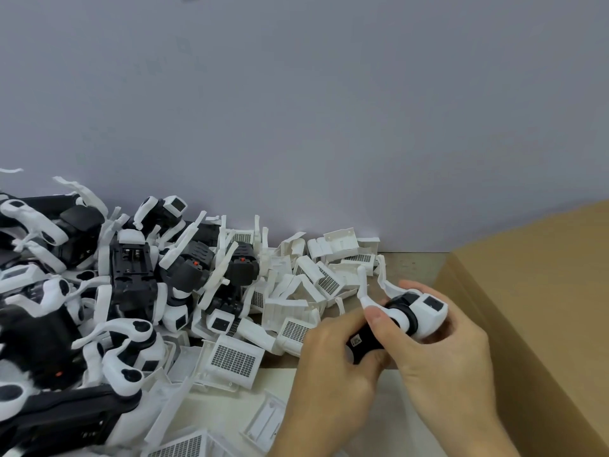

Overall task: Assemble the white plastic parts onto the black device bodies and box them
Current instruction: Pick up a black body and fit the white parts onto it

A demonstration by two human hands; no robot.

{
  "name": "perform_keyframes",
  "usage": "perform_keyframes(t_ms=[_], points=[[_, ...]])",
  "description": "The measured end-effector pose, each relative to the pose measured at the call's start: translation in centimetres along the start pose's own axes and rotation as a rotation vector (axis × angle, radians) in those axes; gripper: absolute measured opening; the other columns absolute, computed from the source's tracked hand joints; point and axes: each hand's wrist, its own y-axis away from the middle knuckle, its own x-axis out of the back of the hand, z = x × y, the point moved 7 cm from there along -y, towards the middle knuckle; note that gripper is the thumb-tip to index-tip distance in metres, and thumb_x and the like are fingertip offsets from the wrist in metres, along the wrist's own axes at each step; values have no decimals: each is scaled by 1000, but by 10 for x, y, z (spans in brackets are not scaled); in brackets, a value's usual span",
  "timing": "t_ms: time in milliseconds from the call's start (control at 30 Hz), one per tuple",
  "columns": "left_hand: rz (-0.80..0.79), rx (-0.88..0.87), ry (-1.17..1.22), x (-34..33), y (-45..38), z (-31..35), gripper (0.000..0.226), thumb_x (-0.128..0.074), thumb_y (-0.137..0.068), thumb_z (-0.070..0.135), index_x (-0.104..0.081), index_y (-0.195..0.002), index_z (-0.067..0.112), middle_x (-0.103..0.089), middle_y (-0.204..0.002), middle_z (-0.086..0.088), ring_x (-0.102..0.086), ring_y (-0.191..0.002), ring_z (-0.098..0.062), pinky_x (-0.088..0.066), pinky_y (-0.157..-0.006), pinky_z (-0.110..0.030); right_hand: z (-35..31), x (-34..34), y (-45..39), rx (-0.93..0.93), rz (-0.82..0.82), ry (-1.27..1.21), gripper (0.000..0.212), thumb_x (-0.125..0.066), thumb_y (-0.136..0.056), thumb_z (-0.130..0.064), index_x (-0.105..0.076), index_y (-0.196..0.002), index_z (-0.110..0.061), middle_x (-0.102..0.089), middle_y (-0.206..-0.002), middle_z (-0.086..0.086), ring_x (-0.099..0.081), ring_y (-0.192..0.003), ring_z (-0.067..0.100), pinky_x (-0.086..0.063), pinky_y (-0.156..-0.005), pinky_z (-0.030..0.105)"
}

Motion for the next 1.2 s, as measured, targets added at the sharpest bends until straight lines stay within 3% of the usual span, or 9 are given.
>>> perform_keyframes(t_ms=[133,200,333,467,600,800,933,1033,1200], points=[[66,78,66,2,2,-12,32,-65,-86,12,-60,-104,37,-72,-98,12,-68,-95,-14,-57,-81,-43,4,-11,1,-78,-123,-20,89,-88,-43,-52,-62,-126,-30,-76,-105,-12,-72,-101,9,-60,-86,40],[154,73,146,8,3,-9,22,-63,-87,23,-62,-103,37,-73,-97,10,-70,-92,-14,-59,-79,-47,2,-18,3,-40,-219,6,86,-86,-57,-62,-57,-133,-33,-70,-121,-17,-63,-118,4,-49,-102,35],[388,273,505,26,4,-20,11,-65,-95,25,-74,-92,30,-75,-86,-1,-70,-81,-16,-56,-69,-30,13,-11,3,-86,-157,-73,56,-68,-71,-62,-59,-123,-43,-68,-120,-25,-60,-113,-10,-46,-96,22],[419,503,967,22,8,-34,51,-47,-96,50,-74,-111,9,-72,-106,-17,-70,-88,-24,-53,-86,-49,21,-3,-3,-151,-62,5,22,-51,-100,-30,-69,-112,-36,-75,-106,-14,-68,-104,4,-48,-95,37],[240,392,987,15,2,-20,54,-77,-74,60,-74,-105,16,-70,-98,-11,-66,-87,-24,-53,-76,-38,26,-1,-3,-220,-35,19,30,-46,-104,-22,-75,-103,-31,-76,-97,-2,-69,-100,21,-52,-92,53],[290,436,1079,10,2,-20,52,-86,-68,49,-68,-103,15,-68,-83,-7,-68,-70,-19,-59,-69,-38,27,-8,0,-333,-90,-146,40,-40,-105,-22,-78,-93,-18,-76,-91,14,-73,-80,23,-53,-70,40],[332,432,1127,17,5,-28,33,-63,-87,41,-75,-98,11,-74,-83,-4,-72,-68,-17,-58,-59,-27,27,-18,6,-379,-229,-177,35,-46,-102,-20,-79,-91,-16,-71,-88,14,-65,-75,27,-50,-68,36],[291,488,1148,14,6,-29,54,-51,-89,53,-79,-86,6,-71,-74,-12,-70,-63,-21,-57,-54,-26,25,-32,12,-400,-401,-138,21,-55,-98,-22,-74,-106,-20,-74,-103,5,-69,-83,19,-51,-65,26],[334,554,1030,14,6,-39,64,-51,-81,52,-74,-104,-2,-70,-101,-27,-68,-89,-39,-61,-68,-35,15,-39,14,-457,-417,-319,52,-58,-69,-36,-75,-103,-1,-71,-92,22,-67,-63,27,-43,-62,39]])
